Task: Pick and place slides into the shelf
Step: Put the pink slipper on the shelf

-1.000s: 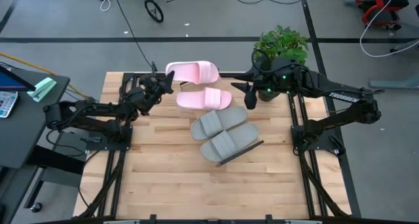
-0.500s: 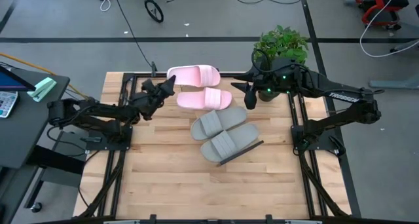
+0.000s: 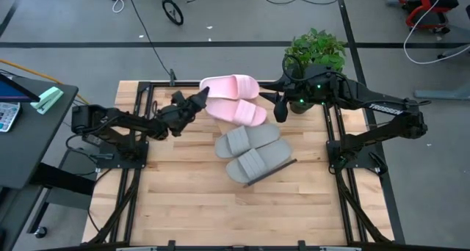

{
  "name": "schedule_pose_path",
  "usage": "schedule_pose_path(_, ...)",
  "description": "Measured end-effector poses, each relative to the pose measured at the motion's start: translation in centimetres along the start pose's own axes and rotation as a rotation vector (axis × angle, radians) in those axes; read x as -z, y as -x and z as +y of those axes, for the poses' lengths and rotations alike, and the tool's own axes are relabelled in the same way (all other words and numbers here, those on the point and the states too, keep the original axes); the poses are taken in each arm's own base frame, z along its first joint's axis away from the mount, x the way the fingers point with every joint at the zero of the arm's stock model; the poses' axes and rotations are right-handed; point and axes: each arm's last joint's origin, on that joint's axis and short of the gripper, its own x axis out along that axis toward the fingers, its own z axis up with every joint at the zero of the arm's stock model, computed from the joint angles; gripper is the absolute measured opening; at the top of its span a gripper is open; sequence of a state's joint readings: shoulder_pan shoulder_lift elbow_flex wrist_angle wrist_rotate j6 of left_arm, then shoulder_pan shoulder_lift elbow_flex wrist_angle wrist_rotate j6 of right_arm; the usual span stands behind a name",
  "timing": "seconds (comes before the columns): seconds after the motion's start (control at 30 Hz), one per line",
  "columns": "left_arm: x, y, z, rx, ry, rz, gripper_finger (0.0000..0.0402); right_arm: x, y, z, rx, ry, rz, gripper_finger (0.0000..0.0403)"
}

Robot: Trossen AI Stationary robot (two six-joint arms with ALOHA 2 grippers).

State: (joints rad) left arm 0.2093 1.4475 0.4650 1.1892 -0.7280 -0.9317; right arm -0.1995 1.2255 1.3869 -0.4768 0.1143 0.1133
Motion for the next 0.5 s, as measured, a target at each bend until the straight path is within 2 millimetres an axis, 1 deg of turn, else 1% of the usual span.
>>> schedule_pose_path(0.13, 0.15, 0.03, -0.07, 0.001, -0.004, 0.014, 0.0067, 0.0, 0.0, 0.0, 0.0, 0.0, 0.0, 0.0137)
schedule_pose_path(0.3, 0.22, 0.05, -0.06, 0.003, 0.03, 0.026, 0.0067, 0.0, 0.0, 0.0, 0.0, 0.001, 0.0, 0.0135)
schedule_pose_path(0.5, 0.32, 0.05, 0.04, -0.003, 0.021, 0.039, 0.0067, 0.0, 0.0, 0.0, 0.0, 0.01, 0.0, 0.0135)
